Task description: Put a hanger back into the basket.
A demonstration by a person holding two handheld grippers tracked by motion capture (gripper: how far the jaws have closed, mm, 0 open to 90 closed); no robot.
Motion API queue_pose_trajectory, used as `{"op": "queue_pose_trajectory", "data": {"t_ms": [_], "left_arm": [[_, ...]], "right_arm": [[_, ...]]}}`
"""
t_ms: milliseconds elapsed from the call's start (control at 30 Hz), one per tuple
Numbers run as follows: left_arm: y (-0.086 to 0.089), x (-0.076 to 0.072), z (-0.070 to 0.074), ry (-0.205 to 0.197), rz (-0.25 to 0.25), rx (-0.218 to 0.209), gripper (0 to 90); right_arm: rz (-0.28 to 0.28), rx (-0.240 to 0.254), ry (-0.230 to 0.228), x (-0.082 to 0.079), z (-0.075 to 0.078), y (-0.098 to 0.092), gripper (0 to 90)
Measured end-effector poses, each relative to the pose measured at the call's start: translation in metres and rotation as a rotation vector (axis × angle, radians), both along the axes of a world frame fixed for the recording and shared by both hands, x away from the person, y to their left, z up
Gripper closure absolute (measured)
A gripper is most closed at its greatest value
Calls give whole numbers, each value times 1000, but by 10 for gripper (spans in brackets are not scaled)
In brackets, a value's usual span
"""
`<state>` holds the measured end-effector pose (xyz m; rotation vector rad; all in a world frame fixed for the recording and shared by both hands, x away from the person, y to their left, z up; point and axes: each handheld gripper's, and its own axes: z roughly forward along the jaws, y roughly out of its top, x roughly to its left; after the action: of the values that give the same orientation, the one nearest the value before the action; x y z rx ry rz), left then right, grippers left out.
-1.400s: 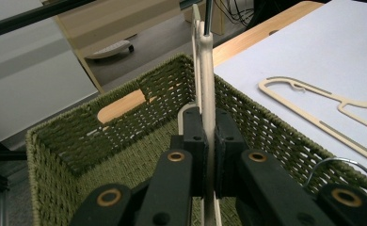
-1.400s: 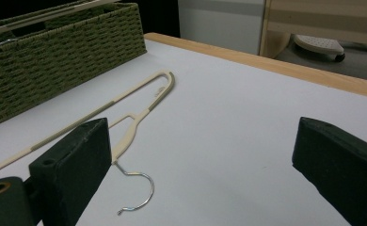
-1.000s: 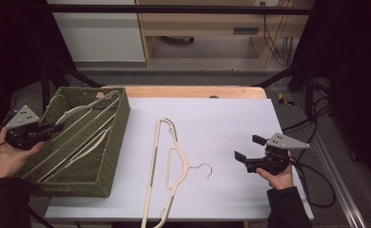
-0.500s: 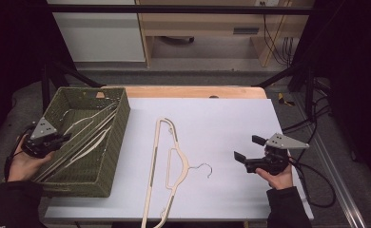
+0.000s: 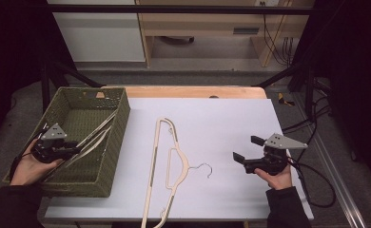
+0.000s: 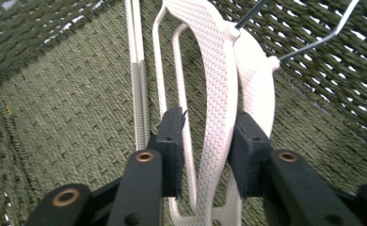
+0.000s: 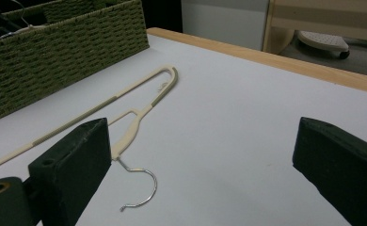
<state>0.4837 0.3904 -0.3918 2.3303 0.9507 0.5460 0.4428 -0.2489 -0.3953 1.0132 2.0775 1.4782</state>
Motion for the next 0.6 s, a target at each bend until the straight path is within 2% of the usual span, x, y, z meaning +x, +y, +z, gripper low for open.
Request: {"op": "queue_pose_trajectory", "data": {"t_ms": [100,233,333,467,533,600], "left_arm": [[-3,-1,0,3,-5,-2,573],[-4,-3,3,-8,0,-5,536],[-3,-6,8,-35,11,-25,518],[-2,-12,17,-75,37,-69,480],[-2,-16,23,-103,47,-115,457],[-5,-22,30,-143,63,-176,396]], "right_arm": [[-2,3,-1,0,0,1,56],[-4,4,0,0,0,0,56],[1,3,-7,0,1,-1,57],[-3,4,-4,0,1,0,56],[-2,4,-3,0,1,0,57],[-1,4,0,0,0,1,57]]}}
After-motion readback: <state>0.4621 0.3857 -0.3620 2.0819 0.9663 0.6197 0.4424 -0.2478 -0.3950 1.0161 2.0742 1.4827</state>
